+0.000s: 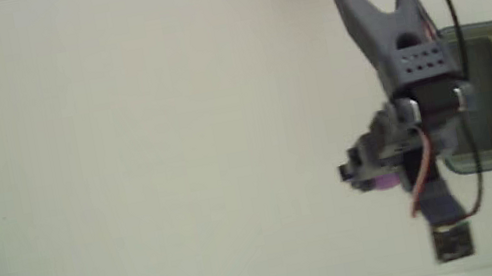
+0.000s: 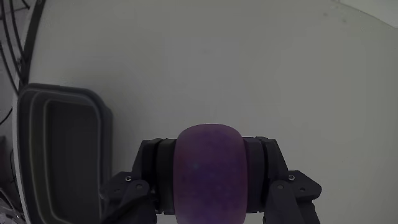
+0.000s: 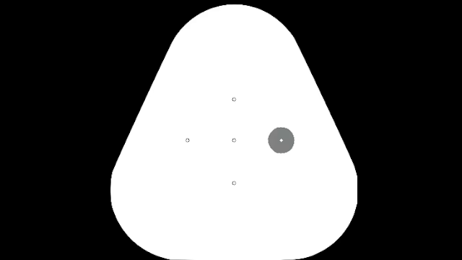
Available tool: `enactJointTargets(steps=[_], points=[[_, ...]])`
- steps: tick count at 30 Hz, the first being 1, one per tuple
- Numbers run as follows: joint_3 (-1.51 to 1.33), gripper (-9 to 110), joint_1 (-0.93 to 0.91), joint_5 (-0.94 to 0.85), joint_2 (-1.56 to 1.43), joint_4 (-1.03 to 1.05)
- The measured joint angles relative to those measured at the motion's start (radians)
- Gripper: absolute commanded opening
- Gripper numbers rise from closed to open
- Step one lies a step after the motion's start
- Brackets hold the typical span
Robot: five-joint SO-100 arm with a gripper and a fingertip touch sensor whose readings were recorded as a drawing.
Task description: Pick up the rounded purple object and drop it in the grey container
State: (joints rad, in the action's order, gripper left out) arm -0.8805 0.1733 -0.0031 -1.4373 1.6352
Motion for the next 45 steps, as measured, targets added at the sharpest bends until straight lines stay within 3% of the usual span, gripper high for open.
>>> enactJointTargets(steps=[26,45], points=[[-0.179,56,0.307,0.0,-0.037,-0.109],[-0.262,56,0.423,-0.002,-0.066,-0.187]])
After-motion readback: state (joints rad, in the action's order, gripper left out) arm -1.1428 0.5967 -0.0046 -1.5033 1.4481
